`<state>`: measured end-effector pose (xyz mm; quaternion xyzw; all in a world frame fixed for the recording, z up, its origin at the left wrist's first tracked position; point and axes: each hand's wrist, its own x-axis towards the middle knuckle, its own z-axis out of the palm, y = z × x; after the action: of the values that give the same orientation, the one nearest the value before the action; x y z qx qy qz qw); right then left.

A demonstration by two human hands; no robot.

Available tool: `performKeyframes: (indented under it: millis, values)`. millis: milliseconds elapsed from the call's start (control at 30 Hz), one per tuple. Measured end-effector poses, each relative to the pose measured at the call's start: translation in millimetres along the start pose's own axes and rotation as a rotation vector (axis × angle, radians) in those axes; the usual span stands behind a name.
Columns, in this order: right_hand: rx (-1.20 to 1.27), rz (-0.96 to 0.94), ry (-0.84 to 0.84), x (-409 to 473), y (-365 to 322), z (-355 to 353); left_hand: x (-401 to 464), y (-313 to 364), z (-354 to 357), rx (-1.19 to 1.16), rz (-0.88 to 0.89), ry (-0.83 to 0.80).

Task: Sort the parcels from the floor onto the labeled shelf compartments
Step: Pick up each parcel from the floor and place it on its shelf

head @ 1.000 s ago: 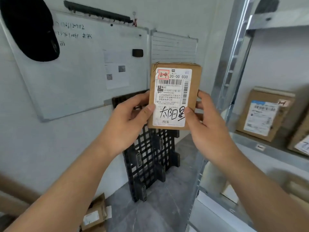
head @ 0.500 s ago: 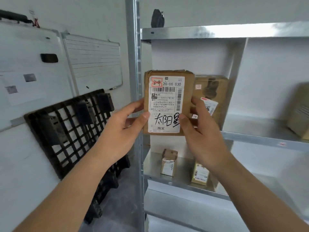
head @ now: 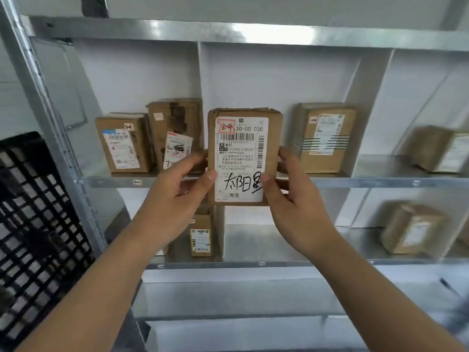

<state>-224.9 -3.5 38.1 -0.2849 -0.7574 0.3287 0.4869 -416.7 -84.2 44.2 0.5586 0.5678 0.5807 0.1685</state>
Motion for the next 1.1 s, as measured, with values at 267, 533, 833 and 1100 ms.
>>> performKeyframes:
  millis: [267, 533, 833, 1100]
  values:
    - [-0.071, 0.072, 0.136, -5.4, 52.6, -118.4, 40.1, 7.9, 122.8, 0.172, 0.091, -0.292]
    - [-0.243, 0.194, 0.313, -10.0, 111.7, -218.5, 97.2, 1.7, 259.5, 0.092, 0.211, -0.567]
    - [-0.345, 0.351, 0.552, -38.8, 165.4, -331.4, 126.5, 16.6, 423.2, -0.084, 0.268, -0.798]
    - [-0.395, 0.421, 0.626, -80.6, 224.9, -465.8, 109.3, 45.4, 586.6, -0.083, 0.249, -0.873]
